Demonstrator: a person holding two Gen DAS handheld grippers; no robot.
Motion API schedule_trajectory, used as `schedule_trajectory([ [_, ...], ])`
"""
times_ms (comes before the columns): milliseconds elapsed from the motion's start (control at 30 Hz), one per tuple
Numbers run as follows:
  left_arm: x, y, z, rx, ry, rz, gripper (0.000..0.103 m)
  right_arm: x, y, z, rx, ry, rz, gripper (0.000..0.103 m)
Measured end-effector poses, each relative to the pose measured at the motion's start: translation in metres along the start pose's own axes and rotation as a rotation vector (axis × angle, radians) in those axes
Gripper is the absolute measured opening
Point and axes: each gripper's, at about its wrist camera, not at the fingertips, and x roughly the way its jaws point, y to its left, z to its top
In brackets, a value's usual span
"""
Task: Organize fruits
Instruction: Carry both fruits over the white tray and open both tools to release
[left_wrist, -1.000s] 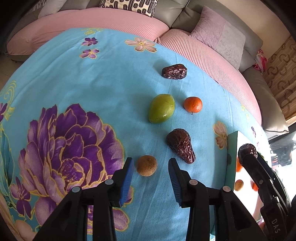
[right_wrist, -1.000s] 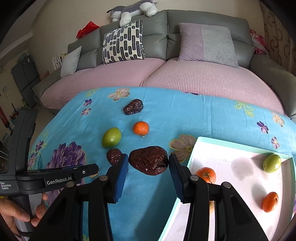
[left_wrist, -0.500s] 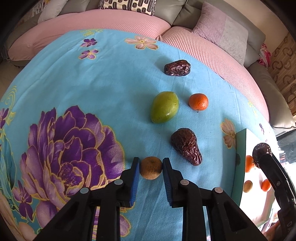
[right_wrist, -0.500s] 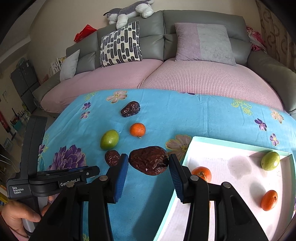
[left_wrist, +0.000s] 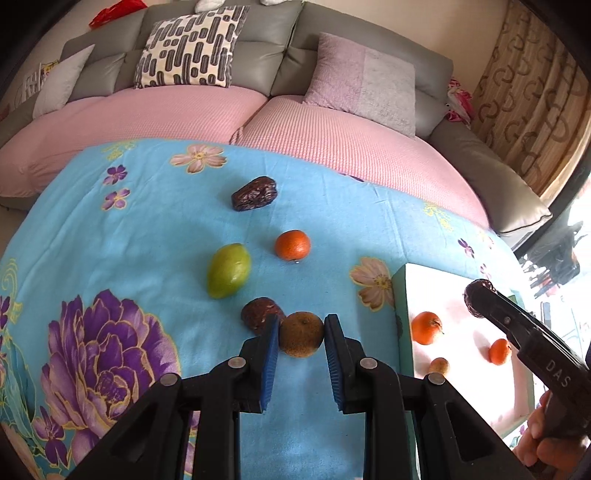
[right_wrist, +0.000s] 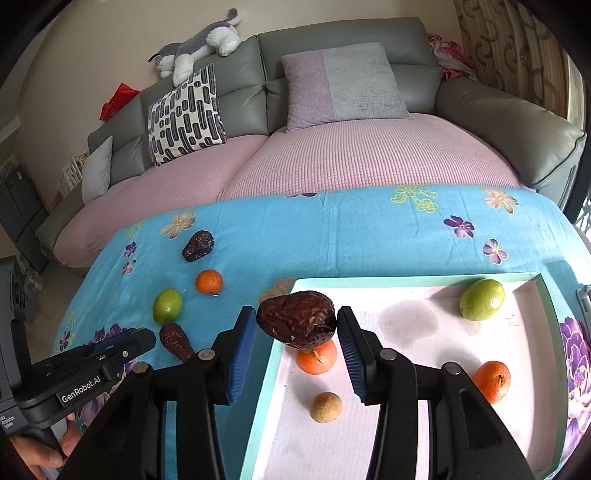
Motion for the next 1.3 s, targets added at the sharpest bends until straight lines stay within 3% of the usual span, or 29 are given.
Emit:
schedule_trajectory([
  [267,-0.005,-0.056,-0.006,0.151,-0.013,-0.110,0.026,-0.024,-0.051,0.002,0.128,-0.034,-0.085,0.047],
  [633,0.004,-0.124,-0.040,0.338,0.074,-0.155,0.026,-0.048,-0.074,-0.011,0.205,-0.022,-0.107,0.047],
  [1000,0.013,-0.130,-0.051,0.368,0.117,-0.135,0.026,-0.056,-0.081,-0.040,0.223,0.027,-0.132,0.047],
  [1300,0.023,-0.130,-0.057,0.371,0.164,-0.124,0.026,-0.028,-0.082,-0.044,0.225,0.115,-0.123,0.047],
])
